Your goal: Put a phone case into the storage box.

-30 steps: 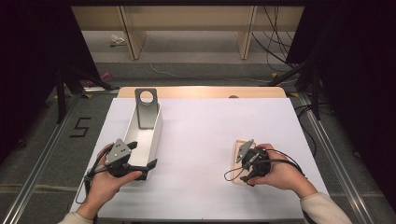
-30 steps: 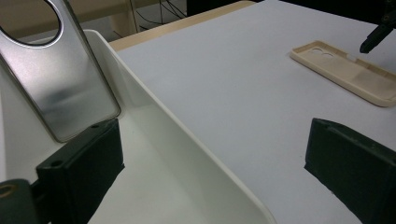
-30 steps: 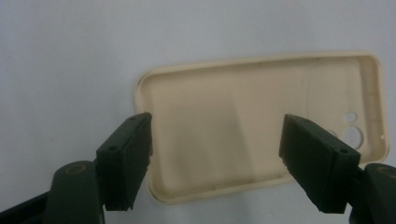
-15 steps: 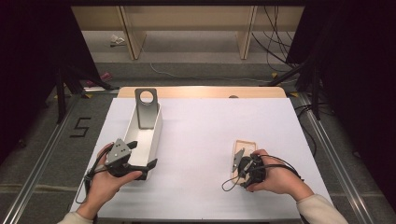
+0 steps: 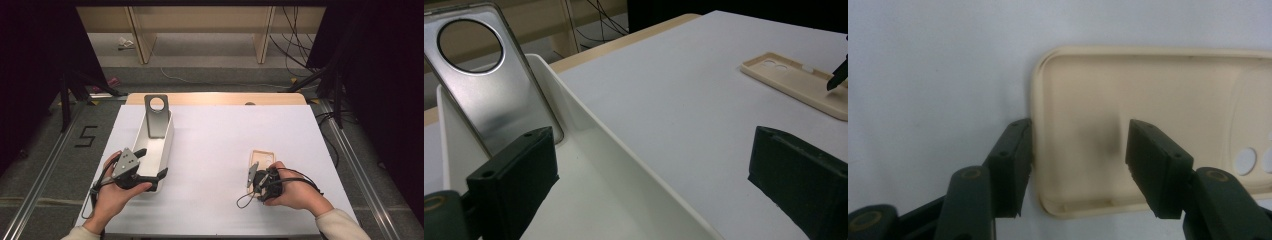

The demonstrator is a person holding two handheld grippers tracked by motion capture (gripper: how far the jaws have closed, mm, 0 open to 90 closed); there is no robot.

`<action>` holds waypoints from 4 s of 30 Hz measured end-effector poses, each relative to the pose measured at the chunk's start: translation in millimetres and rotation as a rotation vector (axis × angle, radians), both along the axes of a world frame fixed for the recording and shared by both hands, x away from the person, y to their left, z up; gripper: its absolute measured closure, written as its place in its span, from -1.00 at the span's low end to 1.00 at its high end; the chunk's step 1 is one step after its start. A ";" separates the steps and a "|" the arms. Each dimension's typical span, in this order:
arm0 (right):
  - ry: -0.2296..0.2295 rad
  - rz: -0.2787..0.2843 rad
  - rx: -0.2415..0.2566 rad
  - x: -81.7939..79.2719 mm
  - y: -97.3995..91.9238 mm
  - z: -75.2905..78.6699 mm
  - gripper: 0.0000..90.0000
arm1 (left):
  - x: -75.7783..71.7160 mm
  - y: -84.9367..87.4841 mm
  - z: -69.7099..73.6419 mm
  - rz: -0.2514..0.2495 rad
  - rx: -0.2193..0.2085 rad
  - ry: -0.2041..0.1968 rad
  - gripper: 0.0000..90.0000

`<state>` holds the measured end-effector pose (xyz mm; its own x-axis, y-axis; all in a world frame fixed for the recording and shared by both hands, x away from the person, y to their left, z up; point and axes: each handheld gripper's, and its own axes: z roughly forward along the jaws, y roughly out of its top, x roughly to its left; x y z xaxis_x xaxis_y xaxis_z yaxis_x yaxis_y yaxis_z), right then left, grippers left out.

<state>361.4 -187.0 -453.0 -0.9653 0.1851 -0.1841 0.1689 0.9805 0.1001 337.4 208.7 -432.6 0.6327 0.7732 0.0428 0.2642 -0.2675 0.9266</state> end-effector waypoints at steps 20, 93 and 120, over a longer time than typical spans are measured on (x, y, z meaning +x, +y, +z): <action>0.048 0.029 -0.020 -3.9 4.9 -0.5 0.52 | 1.0 -4.7 -4.5 -0.012 0.034 -0.018 -0.88; -0.050 -0.016 0.424 -2.1 2.8 32.7 0.93 | 1.4 -3.3 1.0 -0.006 0.002 -0.016 -0.84; -0.076 0.021 0.449 -8.1 31.9 34.8 0.93 | 56.9 -104.5 51.2 -0.093 0.033 0.192 -0.66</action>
